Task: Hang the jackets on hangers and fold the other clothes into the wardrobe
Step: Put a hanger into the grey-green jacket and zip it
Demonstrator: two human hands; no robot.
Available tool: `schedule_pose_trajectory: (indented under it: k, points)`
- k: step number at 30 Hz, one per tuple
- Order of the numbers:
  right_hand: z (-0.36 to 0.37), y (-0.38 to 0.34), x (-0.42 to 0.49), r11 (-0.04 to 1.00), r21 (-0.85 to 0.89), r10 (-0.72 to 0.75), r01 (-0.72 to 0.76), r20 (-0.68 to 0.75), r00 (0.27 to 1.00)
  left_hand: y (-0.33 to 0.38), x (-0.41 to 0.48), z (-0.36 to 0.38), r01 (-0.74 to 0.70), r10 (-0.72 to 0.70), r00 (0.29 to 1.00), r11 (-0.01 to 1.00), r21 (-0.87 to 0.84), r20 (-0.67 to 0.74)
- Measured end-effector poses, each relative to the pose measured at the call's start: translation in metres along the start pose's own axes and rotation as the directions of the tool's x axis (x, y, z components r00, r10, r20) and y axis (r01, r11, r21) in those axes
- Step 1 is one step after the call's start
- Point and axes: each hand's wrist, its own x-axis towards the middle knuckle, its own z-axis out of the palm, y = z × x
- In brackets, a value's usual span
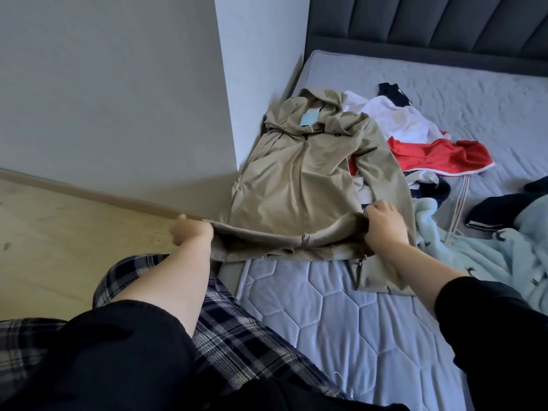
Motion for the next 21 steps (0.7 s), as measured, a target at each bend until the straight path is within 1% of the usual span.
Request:
schedule_pose_trajectory:
  k: [1, 2, 3, 4, 5, 6, 7, 8, 10, 11, 12, 13, 15, 16, 18, 20, 21]
  points:
    - [0.002, -0.004, -0.001, 0.993, -0.08, -0.084, 0.088, 0.058, 0.995, 0.0, -0.002, 0.004, -0.148, 0.153, 0.988, 0.965, 0.217, -0.002]
    - [0.003, -0.007, -0.002, 0.979, -0.129, -0.148, 0.16, 0.104, 0.984, -0.001, -0.005, 0.009, -0.309, 0.322, 0.946, 0.871, 0.381, 0.033]
    - [0.003, -0.011, -0.003, 0.96, -0.156, -0.215, 0.233, 0.125, 0.969, -0.002, -0.009, 0.017, -0.471, 0.475, 0.872, 0.749, 0.466, 0.117]
    - [0.003, -0.015, -0.004, 0.934, -0.173, -0.294, 0.312, 0.118, 0.948, -0.002, -0.015, 0.024, -0.619, 0.589, 0.774, 0.627, 0.473, 0.232]
    - [0.004, -0.021, -0.006, 0.899, -0.195, -0.38, 0.393, 0.1, 0.92, -0.001, -0.023, 0.031, -0.742, 0.661, 0.661, 0.504, 0.441, 0.356]
    - [0.007, -0.026, -0.009, 0.858, -0.207, -0.466, 0.471, 0.076, 0.882, -0.001, -0.031, 0.036, -0.823, 0.663, 0.564, 0.405, 0.398, 0.492]
    - [0.011, -0.032, -0.012, 0.815, -0.215, -0.534, 0.538, 0.078, 0.842, -0.003, -0.037, 0.042, -0.874, 0.635, 0.485, 0.33, 0.357, 0.601]
    - [0.018, -0.037, -0.016, 0.771, -0.222, -0.585, 0.596, 0.121, 0.802, -0.005, -0.042, 0.047, -0.895, 0.562, 0.446, 0.283, 0.344, 0.697]
    - [0.031, -0.048, -0.023, 0.707, -0.255, -0.61, 0.66, 0.253, 0.751, -0.008, -0.047, 0.055, -0.919, 0.409, 0.393, 0.219, 0.329, 0.824]
    - [0.036, -0.052, -0.025, 0.696, -0.296, -0.583, 0.654, 0.299, 0.756, -0.01, -0.047, 0.058, -0.928, 0.358, 0.373, 0.169, 0.333, 0.856]
    - [0.042, -0.054, -0.025, 0.691, -0.345, -0.553, 0.636, 0.316, 0.771, -0.012, -0.046, 0.06, -0.934, 0.326, 0.358, 0.111, 0.341, 0.875]
    - [0.045, -0.057, -0.024, 0.698, -0.391, -0.507, 0.6, 0.32, 0.8, -0.013, -0.045, 0.061, -0.936, 0.312, 0.348, 0.054, 0.349, 0.884]
    - [0.047, -0.069, -0.022, 0.729, -0.396, -0.469, 0.558, 0.305, 0.829, -0.014, -0.043, 0.064, -0.933, 0.295, 0.345, -0.001, 0.361, 0.891]
    - [0.047, -0.075, -0.019, 0.743, -0.375, -0.479, 0.554, 0.279, 0.832, -0.015, -0.044, 0.064, -0.933, 0.286, 0.342, -0.008, 0.359, 0.895]
    - [0.041, -0.086, -0.011, 0.811, -0.234, -0.458, 0.536, 0.314, 0.831, -0.016, -0.047, 0.067, -0.934, 0.274, 0.344, -0.002, 0.358, 0.898]
    - [0.03, -0.093, 0.004, 0.917, -0.056, -0.353, 0.395, 0.347, 0.869, -0.017, -0.048, 0.07, -0.934, 0.329, 0.342, 0.02, 0.356, 0.88]
    - [0.024, -0.095, 0.014, 0.957, 0.023, -0.278, 0.288, 0.351, 0.894, -0.015, -0.046, 0.071, -0.932, 0.402, 0.353, 0.068, 0.356, 0.845]
